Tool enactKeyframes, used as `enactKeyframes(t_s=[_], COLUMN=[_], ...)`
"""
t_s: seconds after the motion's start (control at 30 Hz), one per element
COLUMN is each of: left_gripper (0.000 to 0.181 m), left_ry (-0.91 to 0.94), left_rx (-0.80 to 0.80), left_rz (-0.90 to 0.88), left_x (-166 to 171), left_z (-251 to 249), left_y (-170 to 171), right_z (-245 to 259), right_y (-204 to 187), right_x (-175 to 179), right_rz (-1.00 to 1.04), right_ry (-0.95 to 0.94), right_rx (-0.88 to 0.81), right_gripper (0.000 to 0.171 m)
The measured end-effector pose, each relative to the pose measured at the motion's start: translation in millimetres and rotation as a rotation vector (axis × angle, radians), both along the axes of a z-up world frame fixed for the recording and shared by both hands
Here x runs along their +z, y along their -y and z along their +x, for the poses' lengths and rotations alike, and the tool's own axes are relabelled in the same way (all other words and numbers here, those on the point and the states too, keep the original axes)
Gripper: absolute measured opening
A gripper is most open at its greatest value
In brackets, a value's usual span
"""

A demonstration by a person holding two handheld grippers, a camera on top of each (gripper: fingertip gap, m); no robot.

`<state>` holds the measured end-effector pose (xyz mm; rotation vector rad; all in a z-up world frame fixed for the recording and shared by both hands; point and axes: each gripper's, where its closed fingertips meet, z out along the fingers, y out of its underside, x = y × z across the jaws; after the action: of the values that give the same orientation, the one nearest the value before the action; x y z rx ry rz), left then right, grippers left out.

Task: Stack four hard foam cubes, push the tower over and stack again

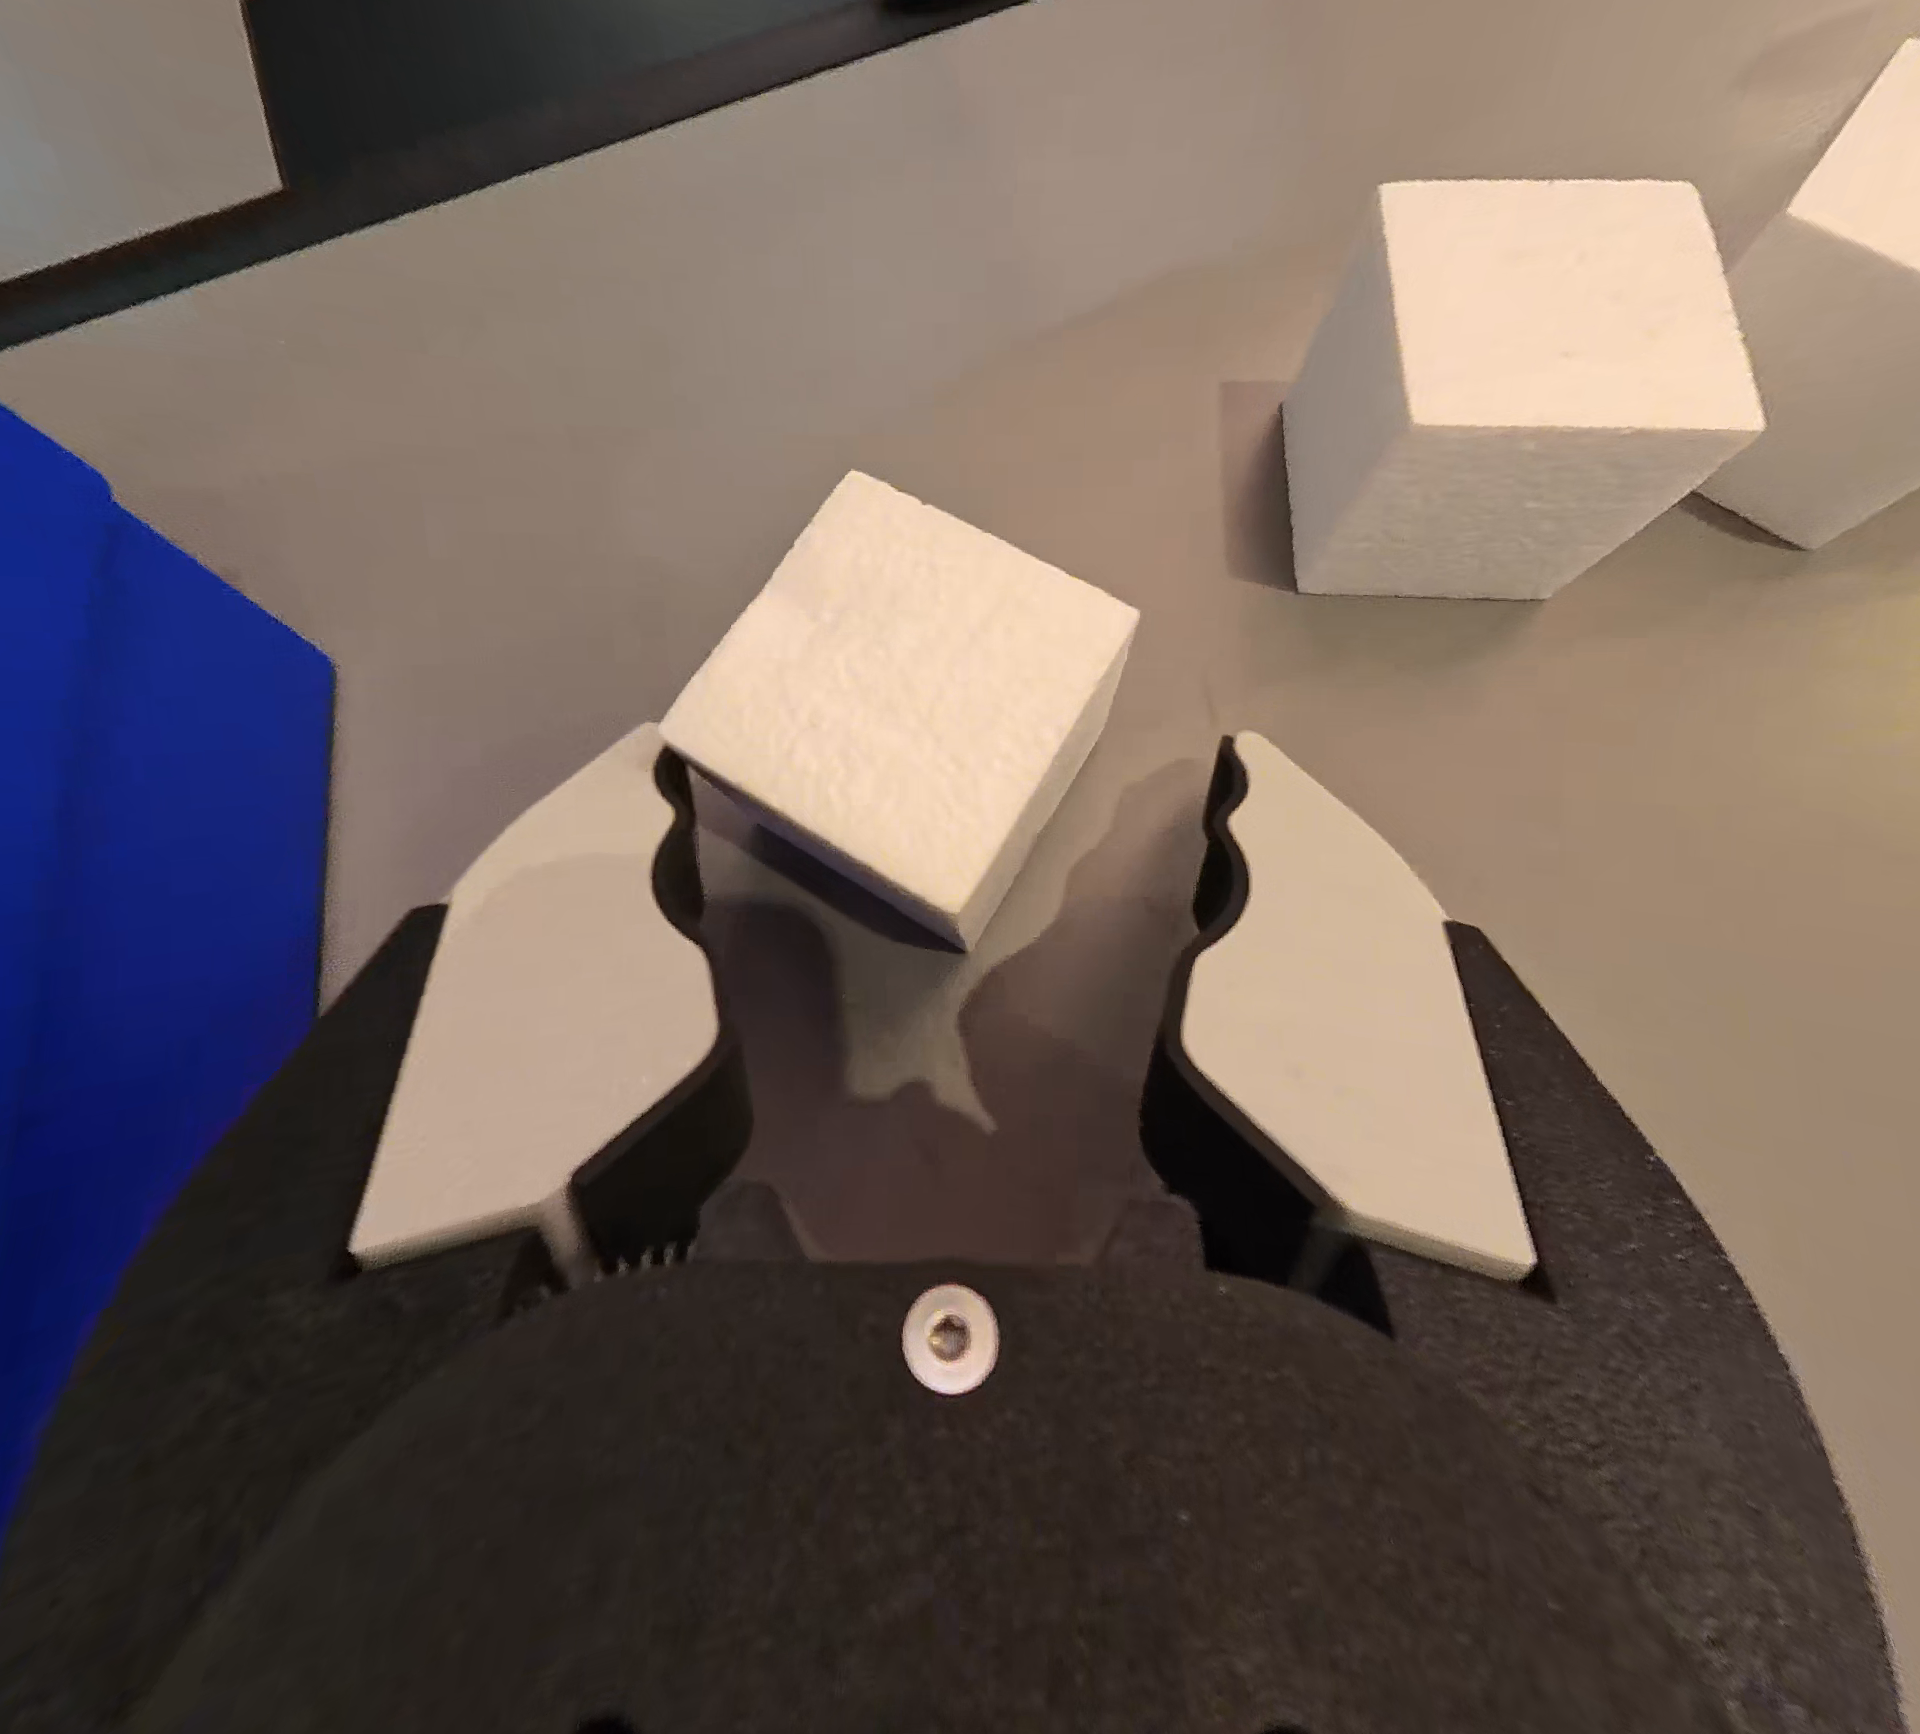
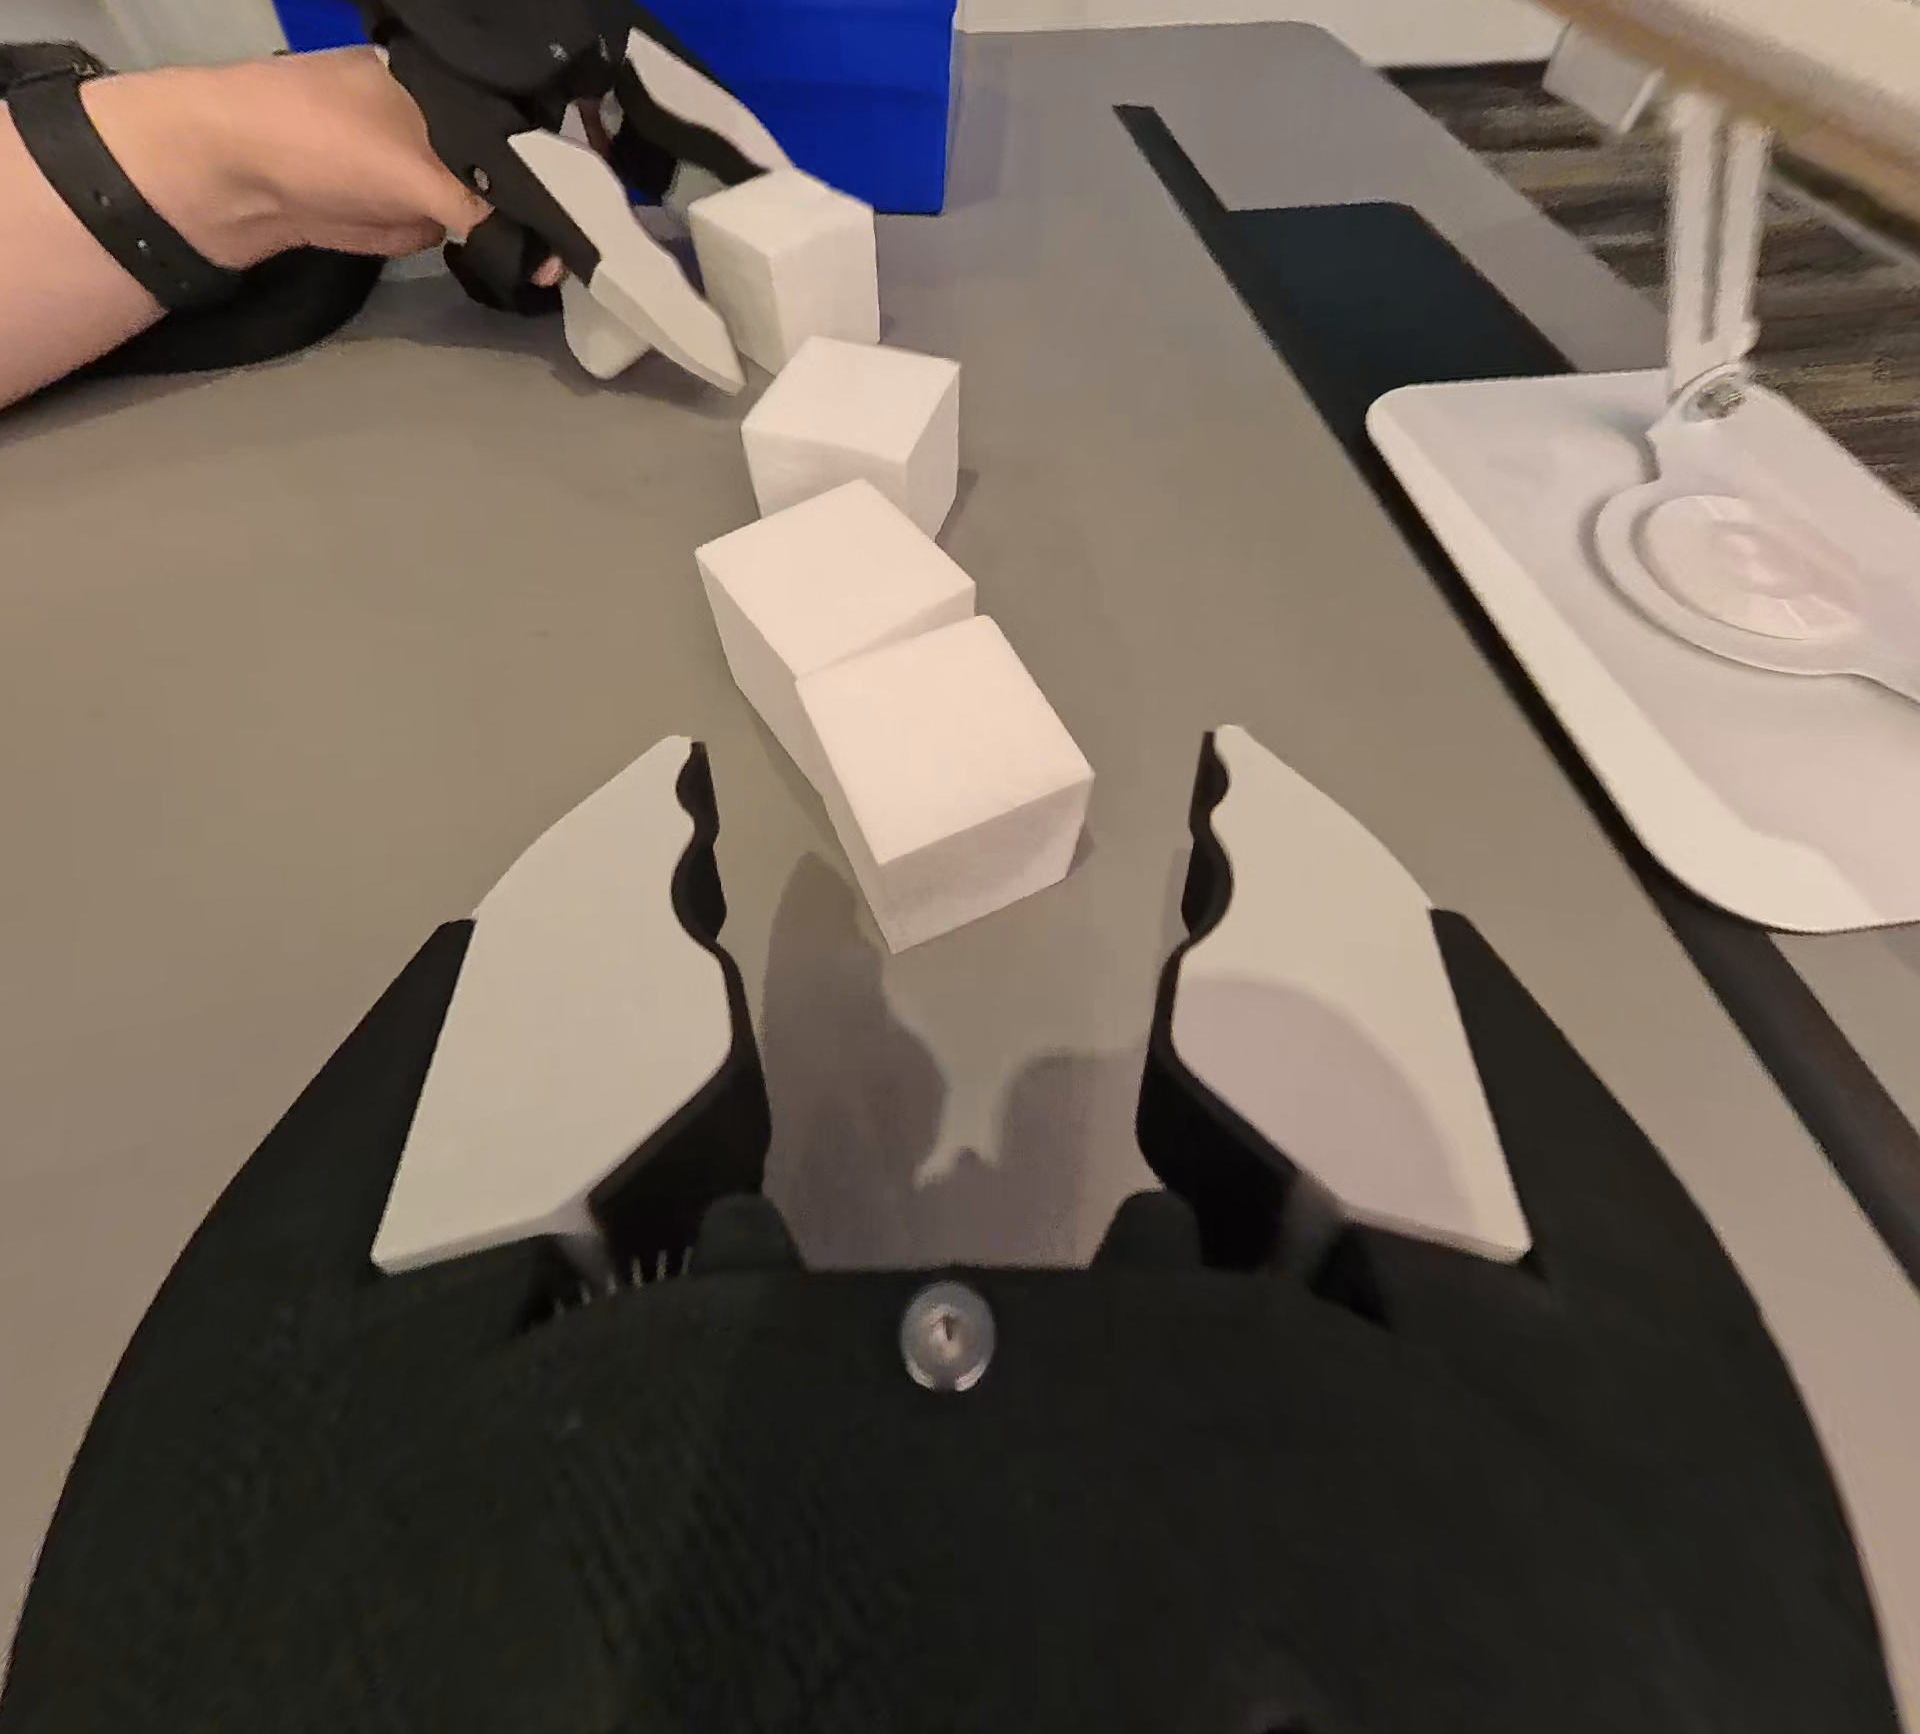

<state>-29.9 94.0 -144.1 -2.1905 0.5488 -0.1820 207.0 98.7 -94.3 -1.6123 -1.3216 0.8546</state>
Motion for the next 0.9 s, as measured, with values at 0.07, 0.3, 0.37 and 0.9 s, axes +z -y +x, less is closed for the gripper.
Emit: enactKeyframes(t_s=[0.07,0.3,0.37,0.9], left_gripper=[0.081,0.066,0.066,0.066], left_ry=[-0.015,-0.041,-0.037,0.077], left_rx=[-0.017,-0.068,-0.068,-0.719], left_rz=[0.007,0.041,0.066,0.194], left_x=[0,3,11,110], left_z=[2,9,11,177], left_y=[0,5,8,25], right_z=[-7,-1,7,84], right_y=[0,4,3,14], right_x=[-20,-29,-18,130], right_rz=[-0.025,-0.094,-0.083,0.150], right_ry=[0.078,0.130,0.102,-0.162], right_rx=[0.010,0.023,0.004,-0.158], right_gripper=[0.088,0.055,0.055,0.055])
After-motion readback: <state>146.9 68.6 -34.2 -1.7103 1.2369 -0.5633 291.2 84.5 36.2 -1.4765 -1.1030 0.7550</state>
